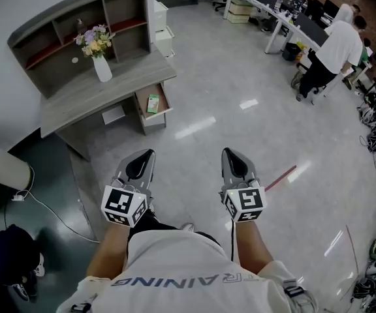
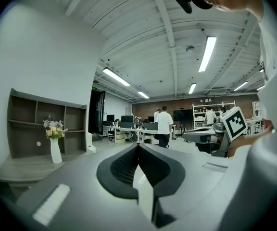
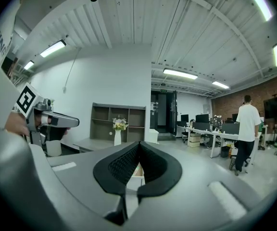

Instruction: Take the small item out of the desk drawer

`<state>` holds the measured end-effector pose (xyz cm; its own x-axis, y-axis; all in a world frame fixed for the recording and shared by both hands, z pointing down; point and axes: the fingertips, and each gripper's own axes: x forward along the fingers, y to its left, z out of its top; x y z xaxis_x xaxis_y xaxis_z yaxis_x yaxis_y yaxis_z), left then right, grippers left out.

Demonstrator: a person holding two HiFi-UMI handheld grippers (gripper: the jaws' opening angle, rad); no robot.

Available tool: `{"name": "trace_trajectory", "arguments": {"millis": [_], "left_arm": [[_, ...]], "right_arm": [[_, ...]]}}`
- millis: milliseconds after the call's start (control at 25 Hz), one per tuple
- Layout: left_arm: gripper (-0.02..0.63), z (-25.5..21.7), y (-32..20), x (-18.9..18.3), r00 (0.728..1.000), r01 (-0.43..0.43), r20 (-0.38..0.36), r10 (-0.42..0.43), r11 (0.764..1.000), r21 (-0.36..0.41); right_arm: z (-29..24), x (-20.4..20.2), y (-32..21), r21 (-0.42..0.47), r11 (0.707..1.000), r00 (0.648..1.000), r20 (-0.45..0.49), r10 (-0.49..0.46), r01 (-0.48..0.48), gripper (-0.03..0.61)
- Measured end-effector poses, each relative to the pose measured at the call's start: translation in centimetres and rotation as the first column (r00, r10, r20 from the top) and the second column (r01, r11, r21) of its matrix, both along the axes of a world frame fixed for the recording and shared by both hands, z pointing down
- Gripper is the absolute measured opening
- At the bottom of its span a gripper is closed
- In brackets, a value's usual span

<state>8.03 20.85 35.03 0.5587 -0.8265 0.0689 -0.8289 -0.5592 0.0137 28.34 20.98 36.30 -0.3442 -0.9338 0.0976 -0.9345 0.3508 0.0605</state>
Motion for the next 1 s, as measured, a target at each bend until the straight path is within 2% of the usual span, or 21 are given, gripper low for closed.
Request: {"name": "trace_trajectory", "arguments": {"millis": [160, 440, 640, 840, 1000], "left_arm": [[-0.009, 0.9, -2.1, -2.4, 1.000, 0.029, 0.000, -0.029, 0.999, -0.033], [-0.009, 2.0, -7.9, -6.5, 1.000, 0.020, -0.023, -0.021, 0.997, -0.079], [-0.009, 2.9, -12.9, -10.1, 0.999, -0.033, -0.024, 0.031, 0.995, -0.098], [-0.008, 3.7, -17.6, -14.9, 0.999, -0.032, -0.014, 0.031, 0.993, -0.111], [-0.008, 4.4, -20.6, -17.6, 0.999, -0.038, 0.001, 0.038, 0.992, -0.123]], "right_arm": [[0.4, -2.3, -2.0, -0.011, 1.000, 1.000, -0.001, -0.020, 0.020, 0.015], [1.4, -6.2, -7.5, -0.071, 0.997, 1.000, -0.030, -0.005, 0.003, 0.014], [1.3, -11.2, -13.1, -0.062, 0.998, 0.999, -0.036, -0.026, 0.024, 0.014], [2.1, -16.5, -18.2, -0.068, 0.997, 0.999, -0.027, -0.044, 0.042, 0.014], [3.0, -19.0, -20.6, -0.094, 0.995, 0.999, -0.026, -0.044, 0.041, 0.014]]}}
